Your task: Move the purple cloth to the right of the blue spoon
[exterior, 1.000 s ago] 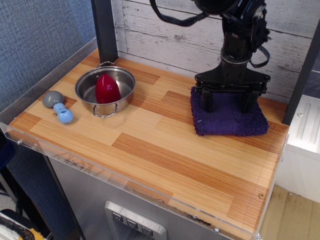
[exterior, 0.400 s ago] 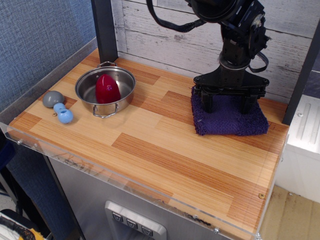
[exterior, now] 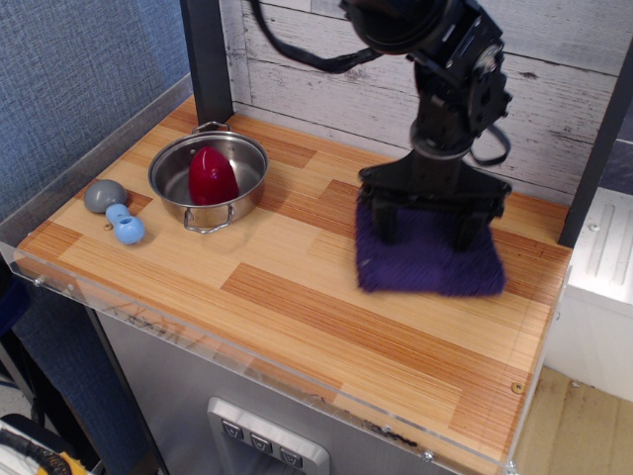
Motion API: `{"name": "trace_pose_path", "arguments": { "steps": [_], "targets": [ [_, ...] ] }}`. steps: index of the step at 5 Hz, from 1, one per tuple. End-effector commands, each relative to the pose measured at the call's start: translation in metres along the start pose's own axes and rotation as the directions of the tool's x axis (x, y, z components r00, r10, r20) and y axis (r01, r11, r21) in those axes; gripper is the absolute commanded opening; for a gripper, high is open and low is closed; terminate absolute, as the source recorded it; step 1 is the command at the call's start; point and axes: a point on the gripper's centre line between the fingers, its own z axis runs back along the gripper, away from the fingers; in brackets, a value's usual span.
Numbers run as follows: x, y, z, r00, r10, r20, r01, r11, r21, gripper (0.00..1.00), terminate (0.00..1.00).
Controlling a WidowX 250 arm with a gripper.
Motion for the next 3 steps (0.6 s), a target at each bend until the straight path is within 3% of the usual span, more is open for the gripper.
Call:
{"name": "trace_pose_path", "arguments": {
  "steps": [1, 3],
  "targets": [
    [-0.028, 0.02, 0.022, 0.999, -0.037, 0.041, 0.036, 0.999, 0.005, 1.0, 0.0],
    [-0.038, 0.068, 0.012, 0.998, -0.021, 0.059, 0.016, 0.996, 0.085, 1.0, 0.0]
  ]
}}
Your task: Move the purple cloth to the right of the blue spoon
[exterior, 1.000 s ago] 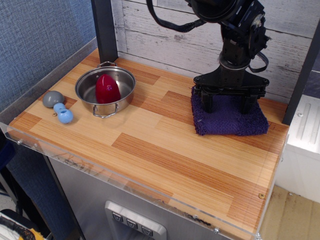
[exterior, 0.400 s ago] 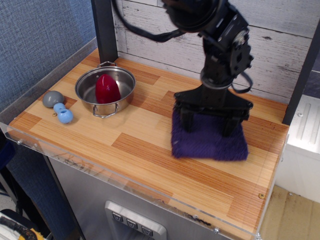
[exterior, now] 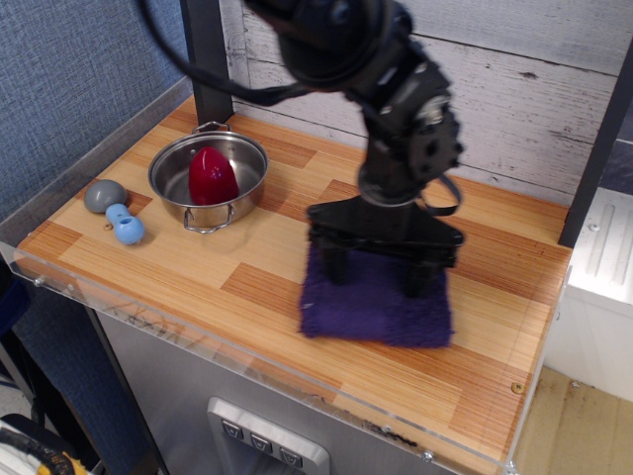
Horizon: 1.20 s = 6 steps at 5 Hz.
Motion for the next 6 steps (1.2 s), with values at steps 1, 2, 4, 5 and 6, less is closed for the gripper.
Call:
{"name": "trace_pose_path", "arguments": {
  "steps": [1, 2, 4, 5, 6],
  "targets": [
    [0.001, 0.047, -0.003, 0.998, 0.046, 0.048, -0.049, 0.997, 0.064, 1.0, 0.0],
    [0.005, 0.074, -0.009, 0.994, 0.098, 0.057, -0.103, 0.99, 0.101, 1.0, 0.0],
    [0.003, 0.124, -0.019, 0.979, 0.204, 0.017, -0.205, 0.966, 0.155, 1.0, 0.0],
    [0.008, 0.116, -0.012, 0.975, 0.222, -0.024, -0.219, 0.97, 0.108, 1.0, 0.0],
    [0.022, 0.1, 0.008, 0.964, 0.264, -0.022, -0.264, 0.964, 0.019, 1.0, 0.0]
  ]
}}
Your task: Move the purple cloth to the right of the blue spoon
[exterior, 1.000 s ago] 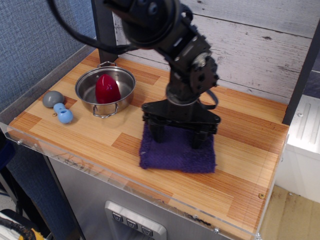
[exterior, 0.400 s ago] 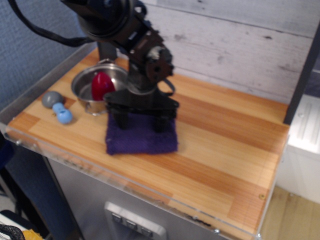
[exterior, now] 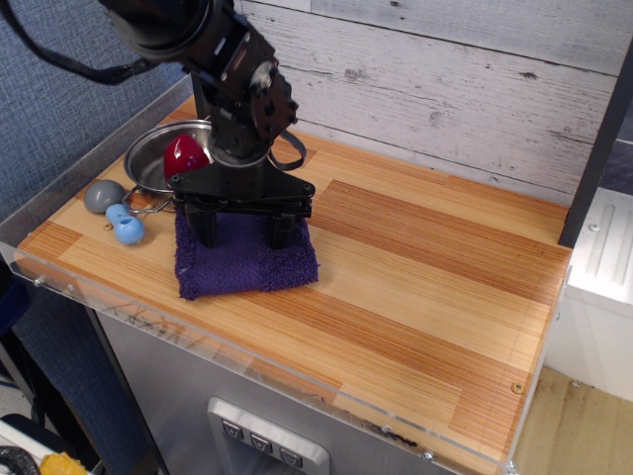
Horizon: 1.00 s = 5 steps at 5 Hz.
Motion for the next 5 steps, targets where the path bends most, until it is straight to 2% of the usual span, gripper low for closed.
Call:
{"name": "trace_pose_path", "arguments": {
  "steps": [1, 4, 5],
  "targets": [
    [0.013, -0.014, 0.046, 0.998, 0.058, 0.038, -0.053, 0.991, -0.12, 1.0, 0.0],
    [0.032, -0.007, 0.114, 0.979, 0.099, 0.178, -0.063, 0.978, -0.199, 1.0, 0.0],
    [0.033, 0.001, 0.136, 0.95, 0.154, 0.273, -0.081, 0.962, -0.259, 1.0, 0.0]
  ]
}}
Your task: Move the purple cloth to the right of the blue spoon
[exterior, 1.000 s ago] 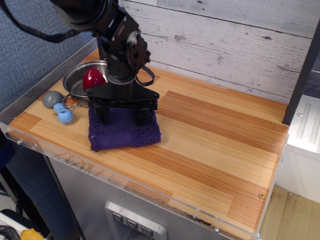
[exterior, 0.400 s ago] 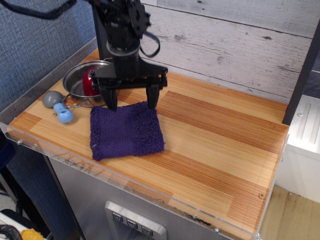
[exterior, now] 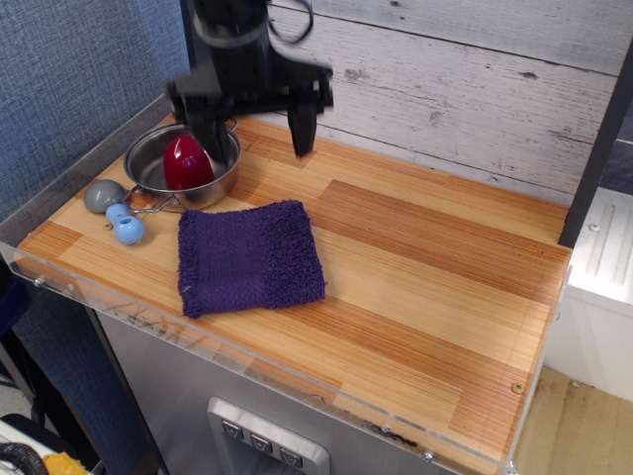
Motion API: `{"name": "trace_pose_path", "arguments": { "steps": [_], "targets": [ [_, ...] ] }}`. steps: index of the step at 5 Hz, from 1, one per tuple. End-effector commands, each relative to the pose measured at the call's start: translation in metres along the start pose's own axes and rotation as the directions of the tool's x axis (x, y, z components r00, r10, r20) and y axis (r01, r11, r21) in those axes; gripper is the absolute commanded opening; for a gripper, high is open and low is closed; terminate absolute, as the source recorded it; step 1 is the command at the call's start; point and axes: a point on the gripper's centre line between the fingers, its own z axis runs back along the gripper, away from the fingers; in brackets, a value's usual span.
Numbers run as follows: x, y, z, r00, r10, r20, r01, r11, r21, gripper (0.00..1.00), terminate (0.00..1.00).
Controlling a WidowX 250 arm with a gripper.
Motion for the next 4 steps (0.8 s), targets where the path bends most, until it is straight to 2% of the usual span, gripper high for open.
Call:
{"name": "trace_pose_path", "arguments": {
  "steps": [1, 3, 4],
  "targets": [
    [0.0086, 0.0076, 0.0364, 0.987, 0.045, 0.151, -0.035, 0.997, -0.067, 1.0, 0.0],
    [0.0086, 0.0076, 0.0364, 0.987, 0.045, 0.151, -0.035, 0.997, -0.067, 1.0, 0.0],
    [0.0086, 0.0076, 0.0364, 0.987, 0.045, 0.151, -0.035, 0.997, -0.067, 1.0, 1.0]
  ]
}}
